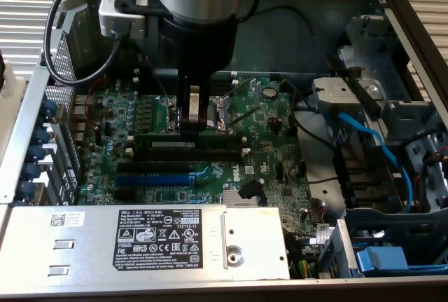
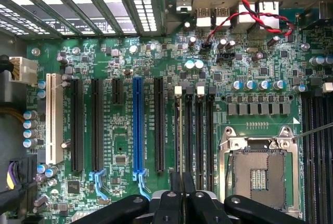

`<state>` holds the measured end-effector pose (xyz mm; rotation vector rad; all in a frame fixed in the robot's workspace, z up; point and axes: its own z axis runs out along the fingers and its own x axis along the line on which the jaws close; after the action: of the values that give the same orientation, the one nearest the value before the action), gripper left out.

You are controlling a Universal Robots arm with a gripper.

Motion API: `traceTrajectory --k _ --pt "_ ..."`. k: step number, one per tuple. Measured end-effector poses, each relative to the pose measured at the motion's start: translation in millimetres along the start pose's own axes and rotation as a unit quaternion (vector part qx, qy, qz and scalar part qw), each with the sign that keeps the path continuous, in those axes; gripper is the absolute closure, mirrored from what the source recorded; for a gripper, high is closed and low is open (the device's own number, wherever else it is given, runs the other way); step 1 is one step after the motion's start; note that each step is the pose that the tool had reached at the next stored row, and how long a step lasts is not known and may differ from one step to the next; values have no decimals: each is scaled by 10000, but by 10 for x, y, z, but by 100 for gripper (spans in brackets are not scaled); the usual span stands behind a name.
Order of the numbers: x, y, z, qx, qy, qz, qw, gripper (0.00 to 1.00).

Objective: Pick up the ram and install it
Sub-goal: 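Insert the ram into the slot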

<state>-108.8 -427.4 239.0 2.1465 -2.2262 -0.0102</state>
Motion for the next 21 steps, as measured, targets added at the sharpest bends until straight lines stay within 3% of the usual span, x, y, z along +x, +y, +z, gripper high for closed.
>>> traceTrajectory --k 12,21 --pt "-23 1 0 3 34 -49 10000 88" --pt "-24 9 12 3 34 -48 10000 88"
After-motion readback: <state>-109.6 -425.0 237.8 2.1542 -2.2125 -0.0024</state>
